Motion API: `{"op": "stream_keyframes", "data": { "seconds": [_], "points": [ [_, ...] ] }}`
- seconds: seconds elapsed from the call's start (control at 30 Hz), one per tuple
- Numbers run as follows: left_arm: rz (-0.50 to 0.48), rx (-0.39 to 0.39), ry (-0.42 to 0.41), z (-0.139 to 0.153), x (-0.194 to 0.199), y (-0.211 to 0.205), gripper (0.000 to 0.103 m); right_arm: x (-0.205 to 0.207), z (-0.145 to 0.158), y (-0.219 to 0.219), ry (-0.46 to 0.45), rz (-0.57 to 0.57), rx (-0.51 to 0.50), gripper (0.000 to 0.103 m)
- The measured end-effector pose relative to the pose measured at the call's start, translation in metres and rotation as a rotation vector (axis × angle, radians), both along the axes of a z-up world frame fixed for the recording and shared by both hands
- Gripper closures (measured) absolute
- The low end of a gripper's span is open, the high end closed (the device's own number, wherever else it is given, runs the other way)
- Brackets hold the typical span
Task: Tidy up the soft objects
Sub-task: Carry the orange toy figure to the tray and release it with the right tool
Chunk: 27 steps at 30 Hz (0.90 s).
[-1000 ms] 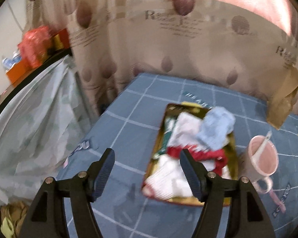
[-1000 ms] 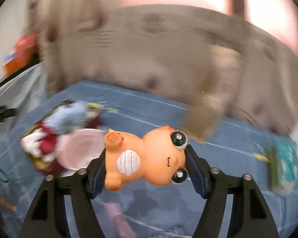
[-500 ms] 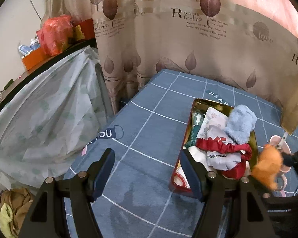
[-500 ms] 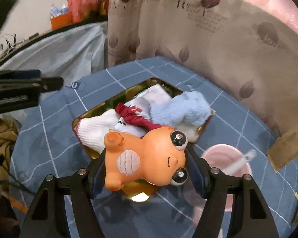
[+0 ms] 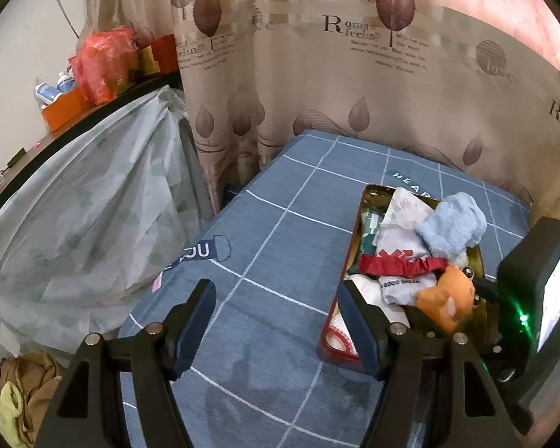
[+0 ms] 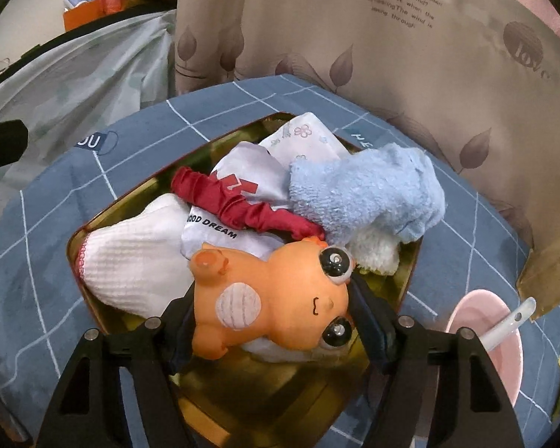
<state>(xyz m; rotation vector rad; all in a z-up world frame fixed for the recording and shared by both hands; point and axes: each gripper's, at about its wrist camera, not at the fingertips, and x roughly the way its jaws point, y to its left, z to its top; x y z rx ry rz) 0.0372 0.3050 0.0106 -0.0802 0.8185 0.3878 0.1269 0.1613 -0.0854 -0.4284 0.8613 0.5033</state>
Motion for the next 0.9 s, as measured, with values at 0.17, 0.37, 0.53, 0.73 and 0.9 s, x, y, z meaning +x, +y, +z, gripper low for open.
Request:
{"op": "stream_keyframes", "data": {
  "seconds": [0.17,0.37,0.53,0.73,0.9],
  "points": [
    [-0.015,-0.005,-0.004,0.000,-0.001,-0.005,0.033,-0.005,0.006,-0.002,-0.005,-0.001,0.008,0.023],
    [-0.041,-0.006,-0.015,0.003,-0.001,-0.014,0.033,-0.019,0.034,-0.014,-0.030,-0.002,0.067,0.006],
    [-0.060,-0.004,-0.015,0.003,-0.002,-0.023,0.033,-0.035,0.053,-0.033,-0.022,-0.056,0.130,0.004],
    [-0.092,-0.001,-0.020,0.005,-0.003,-0.037,0.033,-0.048,0.060,-0.056,-0.018,-0.142,0.156,0.004],
    [-0.113,0.005,-0.020,0.006,-0.004,-0.046,0.033,-0.052,0.058,-0.069,0.006,-0.174,0.167,0.004]
  ]
}}
